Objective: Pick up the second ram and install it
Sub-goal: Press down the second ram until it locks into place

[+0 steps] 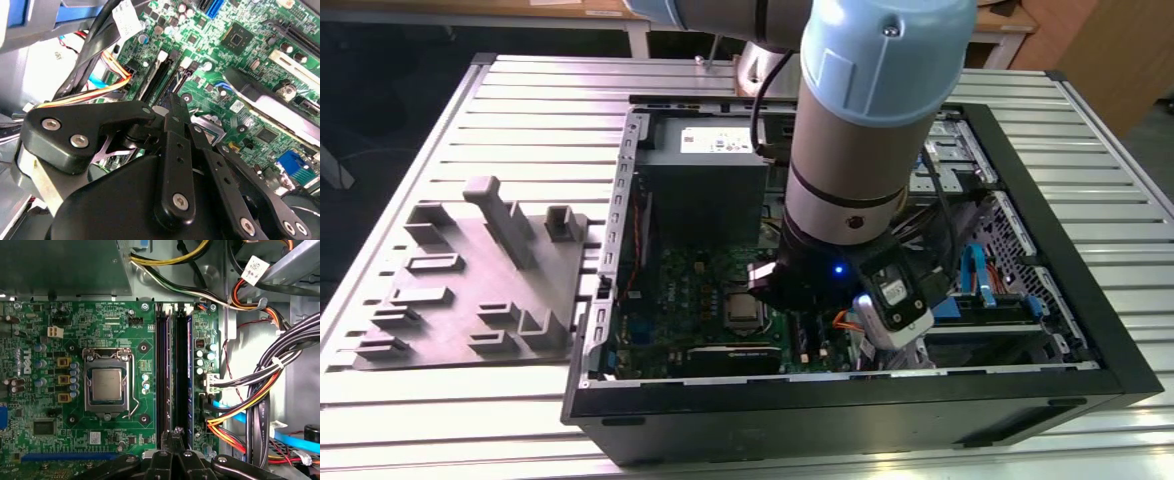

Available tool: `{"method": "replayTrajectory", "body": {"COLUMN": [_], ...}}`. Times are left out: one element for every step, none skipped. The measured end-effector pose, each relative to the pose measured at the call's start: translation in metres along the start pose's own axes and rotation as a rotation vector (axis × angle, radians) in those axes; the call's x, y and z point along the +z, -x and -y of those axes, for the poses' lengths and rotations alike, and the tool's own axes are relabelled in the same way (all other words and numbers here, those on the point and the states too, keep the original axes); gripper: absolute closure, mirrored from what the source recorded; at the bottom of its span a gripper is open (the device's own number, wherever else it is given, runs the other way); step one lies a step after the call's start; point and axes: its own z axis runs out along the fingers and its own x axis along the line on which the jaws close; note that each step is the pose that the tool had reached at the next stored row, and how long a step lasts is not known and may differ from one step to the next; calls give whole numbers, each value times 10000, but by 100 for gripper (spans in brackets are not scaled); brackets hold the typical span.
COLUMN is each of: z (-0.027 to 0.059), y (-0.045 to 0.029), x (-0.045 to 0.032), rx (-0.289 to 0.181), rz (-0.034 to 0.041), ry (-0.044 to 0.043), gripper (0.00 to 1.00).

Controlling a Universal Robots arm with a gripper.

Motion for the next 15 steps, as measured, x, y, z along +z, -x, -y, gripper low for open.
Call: {"method": "replayTrajectory", "body": {"z": [0,0,1,1,1,1,1,1,1,1,2,2,2,2,2], "y": [0,0,0,0,0,-1,-1,-1,-1,-2,-2,-3,-3,-4,-5], "x": [0,1,3,7,12,16,19,25,34,49,67,83,99,116,134], "rx": [0,0,-1,-1,0,0,-1,-1,-1,-1,-1,-1,-1,-1,-1], "rz": [0,0,0,0,1,0,0,0,0,0,0,0,0,0,1], "ry": [-1,-2,-1,-1,1,0,-1,0,0,-1,-1,-2,-4,-7,-8], "gripper": [90,90,90,90,90,90,90,90,90,90,90,90,90,90,90]}}
